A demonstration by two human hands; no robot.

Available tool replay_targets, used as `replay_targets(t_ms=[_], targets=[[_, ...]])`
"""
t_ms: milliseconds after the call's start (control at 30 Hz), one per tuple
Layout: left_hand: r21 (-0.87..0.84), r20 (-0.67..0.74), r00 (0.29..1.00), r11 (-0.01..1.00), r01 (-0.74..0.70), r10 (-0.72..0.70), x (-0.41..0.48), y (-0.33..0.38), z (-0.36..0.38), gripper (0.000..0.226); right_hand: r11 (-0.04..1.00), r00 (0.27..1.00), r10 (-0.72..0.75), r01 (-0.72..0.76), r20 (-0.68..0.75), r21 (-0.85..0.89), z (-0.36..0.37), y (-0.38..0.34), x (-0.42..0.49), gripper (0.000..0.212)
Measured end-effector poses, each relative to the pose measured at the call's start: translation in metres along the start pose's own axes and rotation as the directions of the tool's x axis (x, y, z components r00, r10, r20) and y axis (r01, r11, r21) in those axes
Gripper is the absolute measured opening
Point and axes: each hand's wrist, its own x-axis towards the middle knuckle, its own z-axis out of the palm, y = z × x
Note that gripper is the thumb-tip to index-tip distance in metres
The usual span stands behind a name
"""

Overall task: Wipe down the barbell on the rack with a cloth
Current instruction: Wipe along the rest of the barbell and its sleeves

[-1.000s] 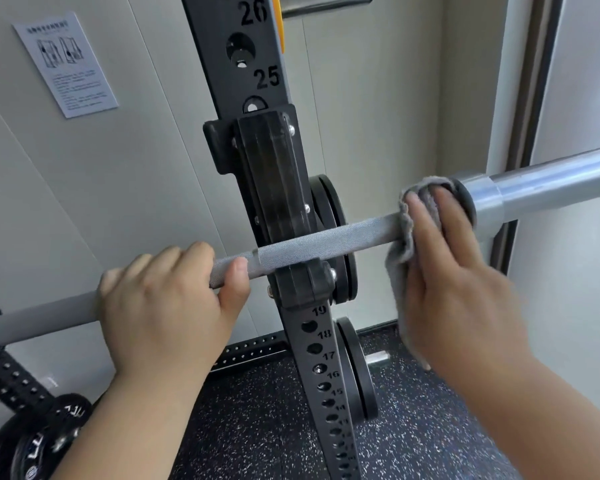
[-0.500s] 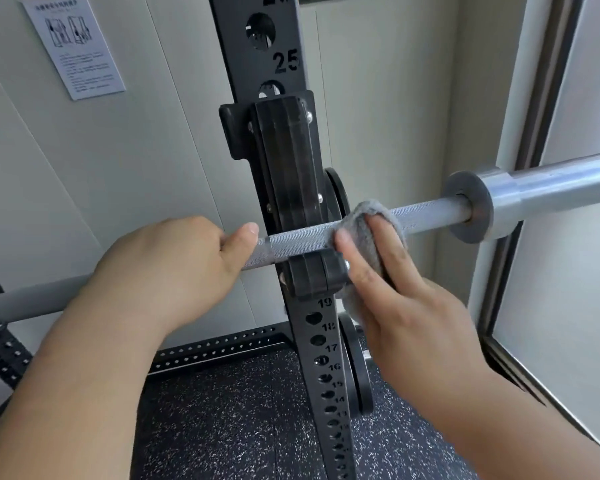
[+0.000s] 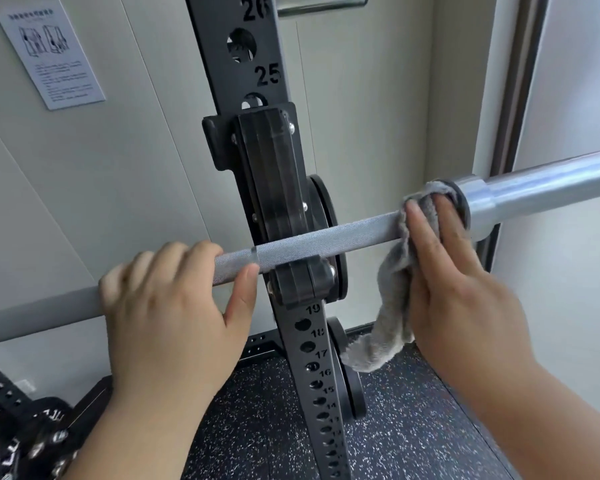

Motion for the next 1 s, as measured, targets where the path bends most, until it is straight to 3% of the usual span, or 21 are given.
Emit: replay_targets(t_ms=[100,200,300,433,500,600,667,733,867,1000], targets=[[0.020,-0.020,0.999,0.999,0.032,-0.032,0.002,0.004,0.002,0.054,0.999,0.998,0.044,-0.043,-0.036,0.022,0.003,-0.004,-0.008,0.066],[0.037,-0.063,0.997,0.998,0.044,-0.041,0.008,0.006,0.000,0.060,0.996,0.998,-0.052,0.054,-0.040,0.072,0.002,-0.024,-0.014,0.074],[0.036,-0.041,0.998,0.998,0.048,-0.046,0.014,0.010,-0.005,0.062,0.990,0.993,-0.112,0.115,-0.048,0.075,-0.003,-0.013,-0.003,0.064],[0.028,0.051,0.995,0.996,0.080,-0.081,0.016,0.015,-0.012,0.058,0.992,0.995,0.056,-0.064,0.080,0.105,-0.014,-0.009,0.018,0.063],[0.006,0.067,0.993,0.995,0.102,-0.102,0.017,0.017,-0.015,0.057,0.997,0.978,-0.063,0.052,0.200,0.060,-0.012,-0.022,0.017,0.083],[-0.207,0.062,0.993,0.972,0.109,-0.099,0.025,0.023,-0.024,0.053,0.974,0.906,-0.225,0.218,0.359,0.061,-0.011,-0.024,0.005,0.081],[-0.363,0.047,0.995,0.926,0.102,-0.091,0.032,0.032,-0.037,0.052,0.983,0.953,-0.177,0.183,0.244,-0.002,-0.018,-0.007,0.007,0.081],[-0.403,0.026,1.000,0.915,0.003,0.008,0.038,0.048,-0.050,0.047,0.992,0.983,-0.100,0.110,0.151,-0.055,-0.026,0.007,0.008,0.082],[-0.277,0.093,0.955,0.929,-0.245,0.280,0.040,0.088,-0.052,0.044,0.990,0.977,-0.114,0.127,0.179,-0.067,-0.026,0.010,0.002,0.077],[-0.097,0.223,0.917,0.944,-0.315,0.329,0.036,0.126,-0.034,0.054,0.988,0.990,-0.142,0.142,0.004,-0.068,-0.051,0.036,0.012,0.068]])
